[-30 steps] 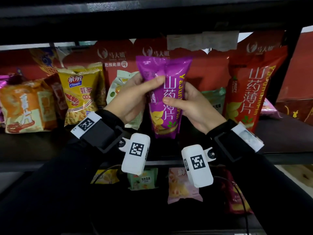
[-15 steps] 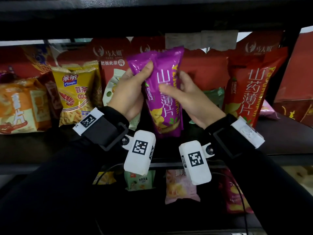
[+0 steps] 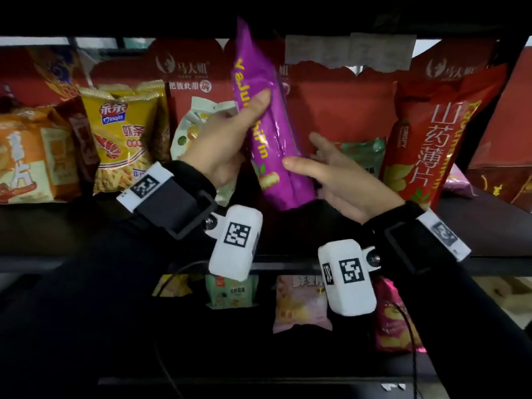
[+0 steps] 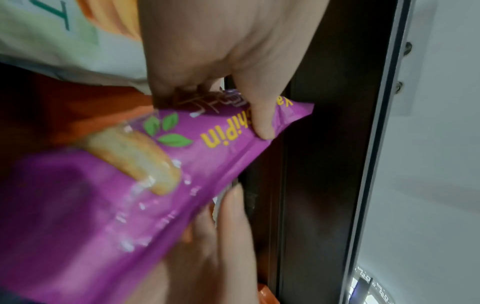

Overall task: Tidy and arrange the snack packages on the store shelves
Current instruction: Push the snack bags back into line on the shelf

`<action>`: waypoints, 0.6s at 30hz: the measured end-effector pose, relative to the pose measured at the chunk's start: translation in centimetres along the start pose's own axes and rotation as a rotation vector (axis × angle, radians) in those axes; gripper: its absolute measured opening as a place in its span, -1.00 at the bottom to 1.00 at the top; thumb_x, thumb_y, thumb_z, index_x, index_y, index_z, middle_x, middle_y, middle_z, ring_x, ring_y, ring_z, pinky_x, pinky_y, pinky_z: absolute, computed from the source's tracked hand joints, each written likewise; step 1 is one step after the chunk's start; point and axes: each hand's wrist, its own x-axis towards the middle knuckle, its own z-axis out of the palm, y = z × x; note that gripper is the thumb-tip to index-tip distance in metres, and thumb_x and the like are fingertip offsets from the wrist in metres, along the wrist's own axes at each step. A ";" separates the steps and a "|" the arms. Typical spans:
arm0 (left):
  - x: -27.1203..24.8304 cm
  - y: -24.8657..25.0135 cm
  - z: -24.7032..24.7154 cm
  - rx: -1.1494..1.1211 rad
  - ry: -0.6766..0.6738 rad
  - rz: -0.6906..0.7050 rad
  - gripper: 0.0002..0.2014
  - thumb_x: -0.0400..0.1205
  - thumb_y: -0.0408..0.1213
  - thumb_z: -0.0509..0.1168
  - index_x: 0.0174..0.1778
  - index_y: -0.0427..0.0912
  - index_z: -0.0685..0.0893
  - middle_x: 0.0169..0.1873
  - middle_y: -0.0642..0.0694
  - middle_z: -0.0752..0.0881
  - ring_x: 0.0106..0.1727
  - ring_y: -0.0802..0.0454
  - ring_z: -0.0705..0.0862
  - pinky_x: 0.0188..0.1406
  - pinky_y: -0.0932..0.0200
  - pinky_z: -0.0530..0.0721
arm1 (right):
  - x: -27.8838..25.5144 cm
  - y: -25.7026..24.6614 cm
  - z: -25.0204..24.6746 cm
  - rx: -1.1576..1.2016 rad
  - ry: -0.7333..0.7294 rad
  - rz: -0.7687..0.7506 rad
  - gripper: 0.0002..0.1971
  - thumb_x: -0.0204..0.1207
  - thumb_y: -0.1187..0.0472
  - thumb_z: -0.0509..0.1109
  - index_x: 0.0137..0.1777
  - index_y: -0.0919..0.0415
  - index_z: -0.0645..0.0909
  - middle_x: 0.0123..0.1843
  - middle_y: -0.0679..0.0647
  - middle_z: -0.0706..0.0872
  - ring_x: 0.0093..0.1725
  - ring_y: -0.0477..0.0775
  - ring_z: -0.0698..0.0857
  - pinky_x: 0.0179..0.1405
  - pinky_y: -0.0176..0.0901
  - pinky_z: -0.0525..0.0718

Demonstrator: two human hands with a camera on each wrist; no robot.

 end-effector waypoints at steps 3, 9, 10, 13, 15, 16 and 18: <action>0.4 0.2 0.1 0.030 -0.022 -0.014 -0.68 0.66 -0.02 0.30 -0.04 -0.24 0.72 -0.20 -0.09 0.85 -0.13 0.01 0.84 -0.15 0.05 0.79 | -0.3 0.7 -0.3 -0.011 -0.118 0.046 -0.22 0.17 -0.07 0.52 0.45 0.06 0.46 0.27 0.01 0.73 0.22 0.00 0.72 0.32 0.20 0.60; -0.2 -0.7 0.0 0.513 -0.042 0.193 -0.29 0.70 -0.37 0.24 0.69 0.03 0.02 0.64 -0.14 0.25 0.53 0.16 0.35 0.38 0.32 0.49 | 0.1 0.1 -1.3 0.089 -0.034 0.079 -0.53 0.56 -0.37 0.09 0.10 -0.06 0.61 -0.29 -0.12 0.81 -0.38 -0.17 0.76 -0.51 -0.29 0.63; -0.5 -0.8 -0.1 0.621 -0.131 0.255 -0.25 0.65 -0.57 0.22 0.68 0.01 0.09 0.62 -0.11 0.25 0.50 0.20 0.33 0.35 0.45 0.45 | 0.0 -0.1 -1.7 0.128 -0.066 0.083 -0.46 0.55 -0.40 0.03 0.14 -0.03 0.61 -0.28 -0.09 0.81 -0.38 -0.14 0.77 -0.53 -0.29 0.62; -0.7 -0.5 0.0 0.870 -0.394 0.216 -0.14 0.52 -0.67 0.33 0.66 -0.01 0.20 0.53 -0.04 0.35 0.40 0.26 0.42 0.29 0.61 0.41 | -0.3 -0.7 -2.5 0.293 -0.169 0.093 -0.22 0.49 -0.49 -0.07 0.12 0.11 0.72 -0.12 0.08 0.84 -0.27 0.03 0.81 -0.43 -0.21 0.70; -0.8 -0.3 0.3 0.911 -0.444 0.144 0.00 0.44 -0.53 0.50 0.69 0.06 0.08 0.56 0.02 0.32 0.45 0.25 0.37 0.34 0.59 0.35 | -0.2 -0.9 -2.5 0.379 -0.220 0.075 -0.17 0.45 -0.51 -0.11 0.05 0.10 0.79 0.01 0.20 0.82 -0.20 0.12 0.78 -0.27 -0.15 0.75; -0.7 -0.4 0.5 0.915 -0.441 0.139 0.05 0.40 -0.45 0.55 0.69 0.05 0.06 0.58 0.02 0.31 0.50 0.21 0.35 0.44 0.48 0.32 | -0.1 -1.0 -2.5 0.385 -0.239 0.061 -0.16 0.45 -0.52 -0.12 0.08 0.08 0.78 0.06 0.23 0.80 -0.19 0.13 0.77 -0.22 -0.14 0.75; -0.5 -0.6 0.8 0.970 -0.406 0.200 0.04 0.35 -0.32 0.61 0.67 -0.01 0.14 0.62 -0.06 0.28 0.63 0.08 0.23 0.63 0.23 0.12 | -0.1 -1.1 -2.5 0.317 -0.235 0.049 -0.16 0.45 -0.53 -0.15 0.11 0.06 0.76 0.04 0.23 0.80 -0.23 0.10 0.76 -0.24 -0.16 0.74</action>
